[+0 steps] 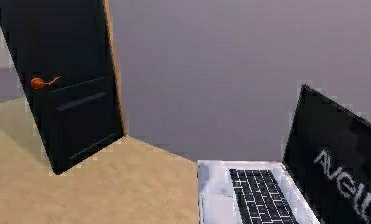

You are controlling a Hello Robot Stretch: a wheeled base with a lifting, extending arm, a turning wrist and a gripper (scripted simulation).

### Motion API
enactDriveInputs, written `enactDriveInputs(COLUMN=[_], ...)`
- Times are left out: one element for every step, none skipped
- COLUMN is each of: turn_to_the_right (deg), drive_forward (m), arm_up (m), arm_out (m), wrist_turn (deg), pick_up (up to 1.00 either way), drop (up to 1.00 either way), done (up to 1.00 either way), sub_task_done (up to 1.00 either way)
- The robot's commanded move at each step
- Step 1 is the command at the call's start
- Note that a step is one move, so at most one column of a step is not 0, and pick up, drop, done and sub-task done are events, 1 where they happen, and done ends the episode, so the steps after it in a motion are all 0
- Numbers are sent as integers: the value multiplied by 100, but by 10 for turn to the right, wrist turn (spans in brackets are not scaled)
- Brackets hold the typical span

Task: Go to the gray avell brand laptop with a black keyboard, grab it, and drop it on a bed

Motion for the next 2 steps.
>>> enactDriveInputs(turn_to_the_right=[-90, 0], drive_forward=[0, 35], arm_up=[0, 0], arm_out=[0, 0], wrist_turn=[0, 0], pick_up=[0, 0], drop=[0, 0], done=[0, 0], sub_task_done=[0, 0])
